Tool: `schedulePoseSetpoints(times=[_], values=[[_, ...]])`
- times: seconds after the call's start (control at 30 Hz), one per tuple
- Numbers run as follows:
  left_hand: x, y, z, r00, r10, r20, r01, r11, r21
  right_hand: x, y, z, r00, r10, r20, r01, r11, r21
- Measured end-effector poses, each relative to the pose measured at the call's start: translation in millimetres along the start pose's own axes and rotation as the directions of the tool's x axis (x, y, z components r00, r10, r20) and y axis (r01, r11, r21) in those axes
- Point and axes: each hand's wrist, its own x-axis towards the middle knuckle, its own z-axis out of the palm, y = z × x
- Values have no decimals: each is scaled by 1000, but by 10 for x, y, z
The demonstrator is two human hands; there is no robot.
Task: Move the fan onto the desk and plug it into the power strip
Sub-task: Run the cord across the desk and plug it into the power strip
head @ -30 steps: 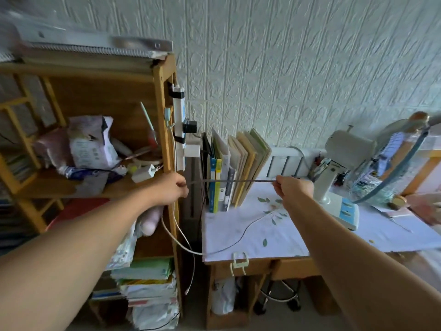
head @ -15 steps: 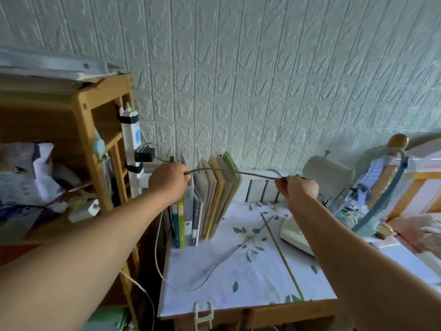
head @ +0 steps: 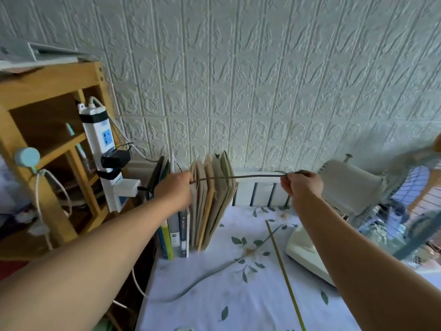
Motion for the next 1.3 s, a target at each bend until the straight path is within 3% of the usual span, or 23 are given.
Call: schedulePoseSetpoints(times=[0.1,0.2,0.27,0.43,0.5,0.57,0.7,0.83,1.07,1.3], values=[[26,-17,33,998,-40,56,36,997,68,-40,46,148,993,69,94,-71,997,21],[93,-8,67,998,3,63,-4,1000,23,-103,104,353,977,102,187,-116,991,67],[162,23,20,996,42,74,-36,997,-75,-135,112,512,966,109,236,-138,985,107],[312,124,-101,936,188,297,-60,918,-392,-173,43,932,917,99,387,-198,954,225],[408,76,-50,958,148,247,-24,896,-444,-170,55,1058,910,93,403,-199,952,230],[491,-32,-44,991,76,110,-22,903,-429,-147,94,1139,919,89,385,-172,967,189],[604,-223,-177,985,2,-174,-55,953,-297,-103,209,1250,944,24,330,-5,998,-59],[687,-297,-224,993,-55,-109,0,894,-447,-25,320,1373,960,-43,275,116,960,-254],[763,-483,-329,985,-40,-167,-14,952,-305,-39,409,1482,936,-171,308,313,806,-503],[814,-657,-59,992,-68,-105,77,993,85,-86,599,1582,846,-211,490,527,480,-701]])
